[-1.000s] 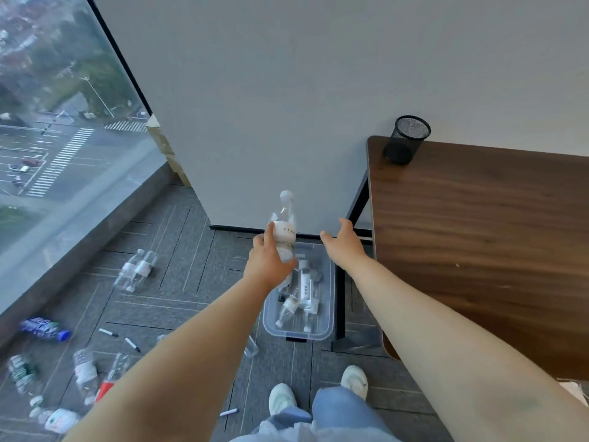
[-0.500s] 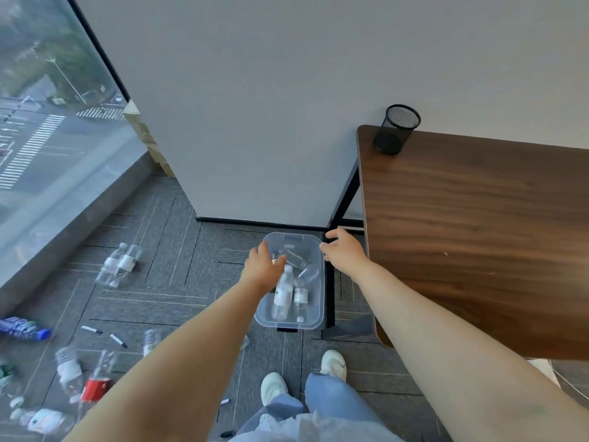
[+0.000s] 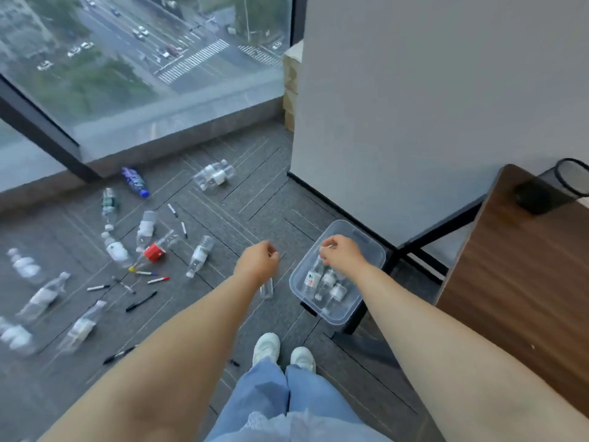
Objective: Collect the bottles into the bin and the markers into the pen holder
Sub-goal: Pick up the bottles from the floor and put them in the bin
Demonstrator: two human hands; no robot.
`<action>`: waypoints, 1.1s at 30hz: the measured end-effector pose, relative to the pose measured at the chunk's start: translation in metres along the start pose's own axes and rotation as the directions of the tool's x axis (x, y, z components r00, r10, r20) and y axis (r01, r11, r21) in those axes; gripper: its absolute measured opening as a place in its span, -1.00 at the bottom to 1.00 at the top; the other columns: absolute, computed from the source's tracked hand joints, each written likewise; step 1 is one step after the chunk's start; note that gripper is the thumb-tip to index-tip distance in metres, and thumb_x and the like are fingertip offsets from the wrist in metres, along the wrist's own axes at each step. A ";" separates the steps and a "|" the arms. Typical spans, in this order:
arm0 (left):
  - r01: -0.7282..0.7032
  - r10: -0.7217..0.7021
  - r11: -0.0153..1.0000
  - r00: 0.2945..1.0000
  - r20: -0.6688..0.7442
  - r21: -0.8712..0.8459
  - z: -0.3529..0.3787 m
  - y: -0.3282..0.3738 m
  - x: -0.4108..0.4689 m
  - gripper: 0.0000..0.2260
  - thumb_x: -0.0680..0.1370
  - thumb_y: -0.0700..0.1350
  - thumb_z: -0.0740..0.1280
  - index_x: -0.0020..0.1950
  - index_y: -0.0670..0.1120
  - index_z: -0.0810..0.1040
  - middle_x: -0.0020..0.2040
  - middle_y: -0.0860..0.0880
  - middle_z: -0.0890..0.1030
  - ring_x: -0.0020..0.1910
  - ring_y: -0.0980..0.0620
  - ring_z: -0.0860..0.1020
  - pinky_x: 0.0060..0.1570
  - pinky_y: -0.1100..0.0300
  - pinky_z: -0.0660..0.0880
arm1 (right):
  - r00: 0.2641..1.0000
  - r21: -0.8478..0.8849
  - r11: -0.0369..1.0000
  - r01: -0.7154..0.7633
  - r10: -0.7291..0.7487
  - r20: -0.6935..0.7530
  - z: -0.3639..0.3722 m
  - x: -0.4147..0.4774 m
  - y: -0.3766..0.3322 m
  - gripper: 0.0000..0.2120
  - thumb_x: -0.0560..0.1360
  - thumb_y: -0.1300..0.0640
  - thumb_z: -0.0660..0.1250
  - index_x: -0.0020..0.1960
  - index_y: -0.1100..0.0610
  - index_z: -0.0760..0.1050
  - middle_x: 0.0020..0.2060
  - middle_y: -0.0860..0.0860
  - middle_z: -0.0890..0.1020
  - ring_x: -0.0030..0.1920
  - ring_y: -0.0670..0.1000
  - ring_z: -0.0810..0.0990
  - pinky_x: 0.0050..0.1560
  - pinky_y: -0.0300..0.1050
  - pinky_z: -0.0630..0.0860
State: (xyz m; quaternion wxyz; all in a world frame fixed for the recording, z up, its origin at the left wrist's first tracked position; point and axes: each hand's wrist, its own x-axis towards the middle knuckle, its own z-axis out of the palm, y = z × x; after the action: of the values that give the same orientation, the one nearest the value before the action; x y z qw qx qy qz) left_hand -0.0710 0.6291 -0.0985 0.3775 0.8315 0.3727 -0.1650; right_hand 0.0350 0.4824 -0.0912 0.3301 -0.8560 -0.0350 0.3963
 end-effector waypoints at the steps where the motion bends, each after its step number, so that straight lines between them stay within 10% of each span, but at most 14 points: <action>1: 0.038 -0.039 0.999 0.999 -0.034 -0.029 -0.003 -0.012 -0.005 -0.77 0.57 -0.12 0.16 0.12 -0.15 0.52 0.08 -0.12 0.61 -0.04 -0.07 0.51 -0.09 0.13 0.42 | 0.999 -0.030 0.999 0.026 -0.025 0.037 0.011 0.003 -0.004 -0.81 0.53 0.14 0.24 0.12 0.13 0.46 0.08 0.07 0.58 0.08 0.09 0.60 0.09 -0.04 0.51; 14: 0.375 -0.459 0.855 0.868 -0.187 -0.358 0.008 -0.193 -0.068 -0.83 0.55 -0.13 0.19 0.01 -0.13 0.55 0.01 -0.10 0.62 -0.12 -0.02 0.46 -0.11 0.18 0.37 | 0.933 -0.315 0.930 0.188 -0.069 0.354 0.177 0.011 -0.006 -0.95 0.50 0.17 0.25 -0.04 0.09 0.44 0.10 0.14 0.60 0.11 0.16 0.60 0.17 0.06 0.53; 33: 0.328 -0.396 0.884 0.905 -0.157 -0.334 0.098 -0.344 0.148 -0.82 0.56 -0.12 0.17 0.07 -0.10 0.52 0.04 -0.08 0.60 -0.10 -0.04 0.49 -0.10 0.12 0.44 | 0.966 -0.271 0.956 0.113 -0.042 0.256 0.333 0.213 0.072 -0.91 0.51 0.21 0.21 -0.06 0.08 0.48 0.03 0.14 0.65 -0.05 0.10 0.61 0.03 -0.06 0.54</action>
State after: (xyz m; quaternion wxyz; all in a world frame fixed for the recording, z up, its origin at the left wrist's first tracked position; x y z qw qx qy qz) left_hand -0.2280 0.7788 -0.4192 0.4178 0.6927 0.5823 -0.0810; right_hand -0.0674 0.6736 -0.4299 0.2127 -0.8361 -0.1661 0.4776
